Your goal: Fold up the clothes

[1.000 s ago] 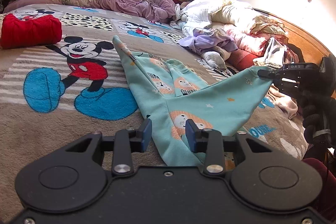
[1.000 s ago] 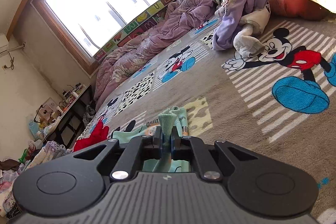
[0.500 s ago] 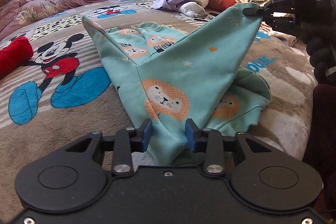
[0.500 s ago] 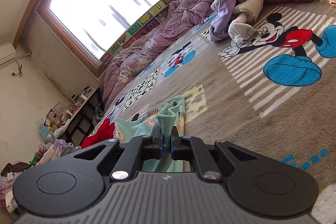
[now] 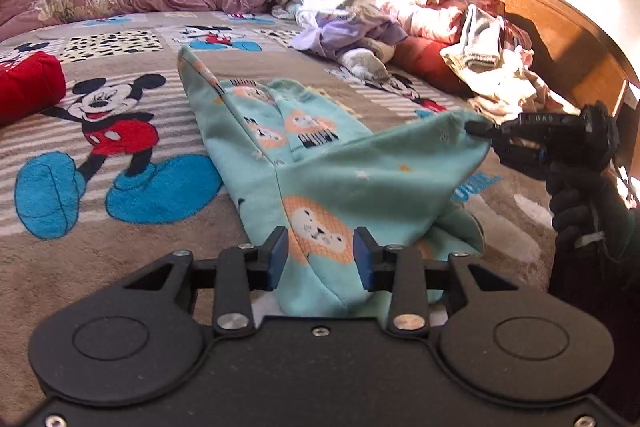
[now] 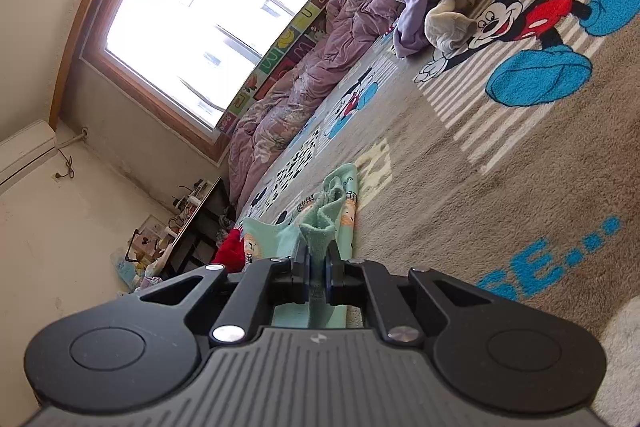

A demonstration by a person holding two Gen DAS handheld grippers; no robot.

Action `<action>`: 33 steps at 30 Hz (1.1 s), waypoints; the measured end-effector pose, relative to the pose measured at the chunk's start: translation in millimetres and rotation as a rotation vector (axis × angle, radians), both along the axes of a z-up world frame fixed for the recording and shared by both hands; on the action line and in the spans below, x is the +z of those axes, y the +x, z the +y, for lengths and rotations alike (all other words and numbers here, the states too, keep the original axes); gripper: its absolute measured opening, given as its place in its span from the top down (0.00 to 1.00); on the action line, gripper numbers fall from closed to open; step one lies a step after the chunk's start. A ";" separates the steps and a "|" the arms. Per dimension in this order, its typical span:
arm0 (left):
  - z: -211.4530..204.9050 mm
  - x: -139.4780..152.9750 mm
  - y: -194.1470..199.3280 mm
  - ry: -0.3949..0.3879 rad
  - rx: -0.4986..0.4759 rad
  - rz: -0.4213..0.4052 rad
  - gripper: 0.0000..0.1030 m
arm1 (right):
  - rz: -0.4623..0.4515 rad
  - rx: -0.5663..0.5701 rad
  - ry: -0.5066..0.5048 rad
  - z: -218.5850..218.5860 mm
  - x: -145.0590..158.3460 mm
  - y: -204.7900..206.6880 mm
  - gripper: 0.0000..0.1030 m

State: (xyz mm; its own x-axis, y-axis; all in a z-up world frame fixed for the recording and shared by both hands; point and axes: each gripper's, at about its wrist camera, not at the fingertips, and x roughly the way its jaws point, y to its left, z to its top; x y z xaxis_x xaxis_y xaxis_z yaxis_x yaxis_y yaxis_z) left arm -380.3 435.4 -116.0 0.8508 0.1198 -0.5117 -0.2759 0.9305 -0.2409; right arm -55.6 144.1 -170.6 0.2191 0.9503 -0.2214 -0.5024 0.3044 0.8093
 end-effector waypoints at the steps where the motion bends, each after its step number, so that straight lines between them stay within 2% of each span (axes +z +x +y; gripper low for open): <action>1: 9.3 4.2 5.9 -0.002 0.056 -0.012 0.67 | 0.008 0.004 0.003 0.0 -2.6 2.7 0.91; 4: 39.9 9.7 38.4 0.031 0.213 0.020 0.67 | 0.032 0.019 0.009 0.1 -10.3 9.9 0.91; 8: 77.2 3.1 94.6 0.098 0.282 0.096 0.74 | 0.052 0.062 0.006 4.0 -18.2 11.0 0.91; 9: 85.3 0.2 107.6 0.113 0.278 0.113 0.77 | 0.054 0.069 0.011 4.5 -18.6 11.0 0.91; 13: 109.8 -6.9 150.5 0.165 0.253 0.155 0.78 | 0.061 0.080 0.032 4.1 -19.2 11.9 0.91; 21: 128.2 -17.8 207.6 0.238 0.195 0.213 0.78 | 0.107 0.103 0.051 6.5 -25.4 16.4 0.91; 26: 137.6 -22.6 227.8 0.276 0.168 0.244 0.78 | 0.119 0.130 0.063 9.5 -24.8 15.5 0.91; 33: 150.5 -31.6 251.3 0.277 0.178 0.314 0.78 | 0.142 0.132 0.069 9.0 -26.9 17.0 0.91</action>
State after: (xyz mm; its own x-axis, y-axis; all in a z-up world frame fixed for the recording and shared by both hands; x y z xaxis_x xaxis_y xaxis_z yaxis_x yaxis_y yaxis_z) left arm -129.0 585.9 -147.6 0.6132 0.4189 -0.6697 -0.4575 0.8795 0.1311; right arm -38.6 153.1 -197.6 0.0629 0.9827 -0.1742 -0.4133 0.1845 0.8917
